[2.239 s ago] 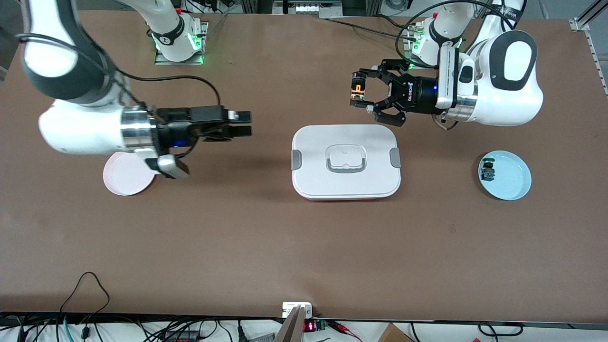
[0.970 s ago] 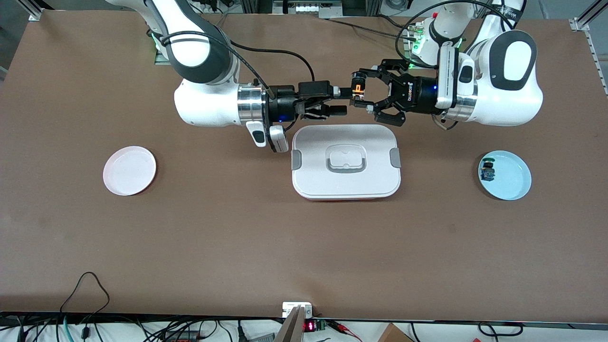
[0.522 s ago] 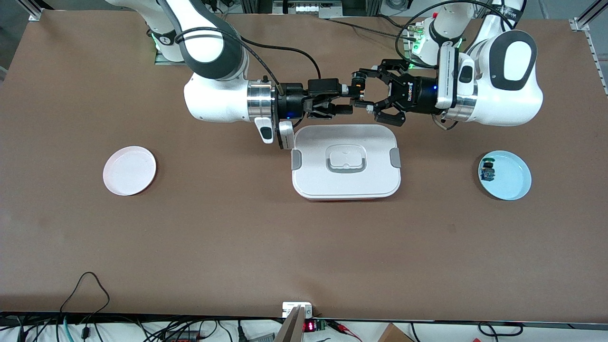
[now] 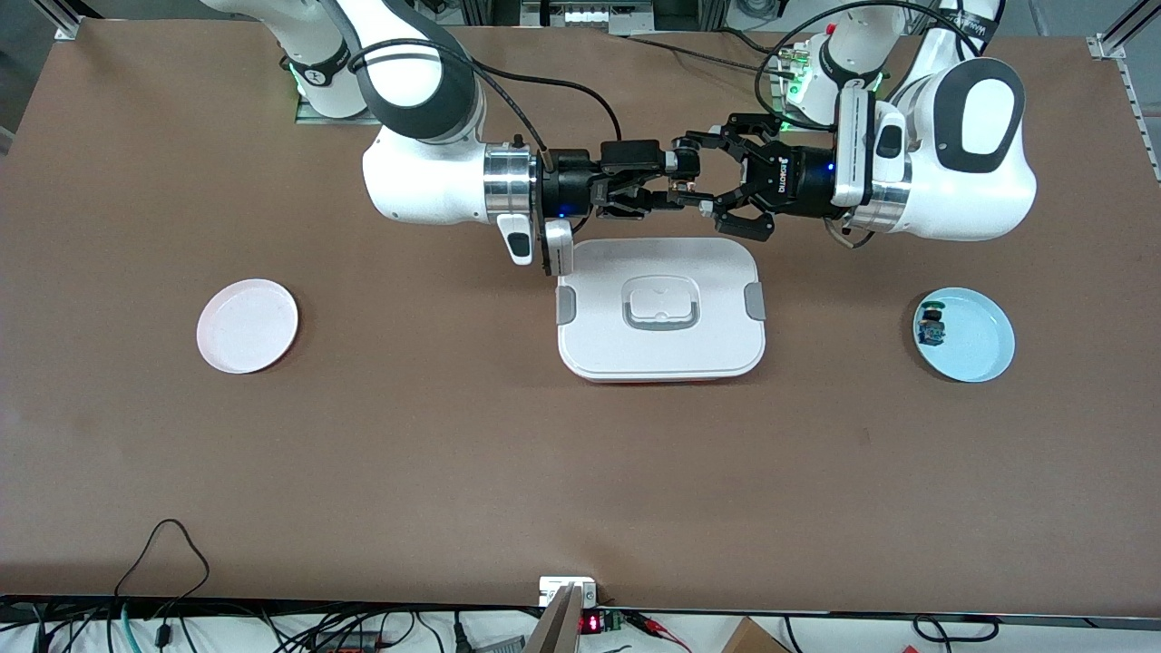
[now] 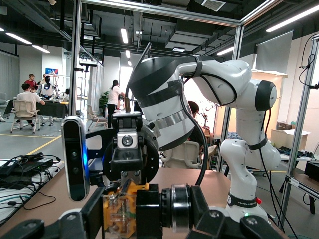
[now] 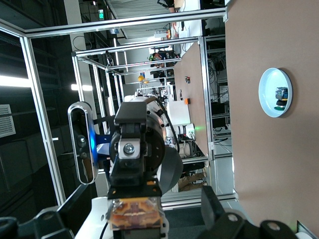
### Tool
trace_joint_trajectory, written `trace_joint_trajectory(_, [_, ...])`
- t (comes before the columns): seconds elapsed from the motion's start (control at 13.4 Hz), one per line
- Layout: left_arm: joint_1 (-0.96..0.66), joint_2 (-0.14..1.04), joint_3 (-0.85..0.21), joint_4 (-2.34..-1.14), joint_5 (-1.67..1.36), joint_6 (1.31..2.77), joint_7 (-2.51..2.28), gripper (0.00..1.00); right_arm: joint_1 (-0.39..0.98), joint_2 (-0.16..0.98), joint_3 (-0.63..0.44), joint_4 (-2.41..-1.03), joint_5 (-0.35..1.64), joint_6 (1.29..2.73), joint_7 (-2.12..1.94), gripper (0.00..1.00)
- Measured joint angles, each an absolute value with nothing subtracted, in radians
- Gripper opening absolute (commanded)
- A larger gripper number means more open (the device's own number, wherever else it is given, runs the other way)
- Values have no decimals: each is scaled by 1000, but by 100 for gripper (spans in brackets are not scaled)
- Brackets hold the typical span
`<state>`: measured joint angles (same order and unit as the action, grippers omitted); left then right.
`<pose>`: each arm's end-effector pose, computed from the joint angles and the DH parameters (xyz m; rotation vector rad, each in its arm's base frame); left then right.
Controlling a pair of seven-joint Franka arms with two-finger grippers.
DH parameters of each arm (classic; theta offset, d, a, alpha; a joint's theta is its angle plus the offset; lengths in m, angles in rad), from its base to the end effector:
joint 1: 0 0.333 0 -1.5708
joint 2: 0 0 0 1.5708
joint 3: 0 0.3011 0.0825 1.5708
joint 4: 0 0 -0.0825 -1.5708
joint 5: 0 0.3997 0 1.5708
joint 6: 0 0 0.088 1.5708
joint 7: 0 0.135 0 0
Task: Transfer orange switch to right arm and place
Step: 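Close the right gripper on the orange switch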
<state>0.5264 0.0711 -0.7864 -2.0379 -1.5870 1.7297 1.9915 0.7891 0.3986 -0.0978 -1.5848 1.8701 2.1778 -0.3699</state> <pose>0.5325 -0.2581 0.4576 1.1867 -1.2013 1.0447 0.5232 0.5213 0.4493 -1.6061 0.0641 0.1085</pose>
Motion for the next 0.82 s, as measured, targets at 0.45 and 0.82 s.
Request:
trace_joint_trajectory(0.45, [527,71,-786,-2039,-1587,1730,1992,5,789,393,-102,-1586,1870,2178,-371,89])
trace_joint_trajectory(0.82, [528,71,-786,-2040,-1587,1730,1993,5,789,369,-102,-1605,1870,2178,-372,25])
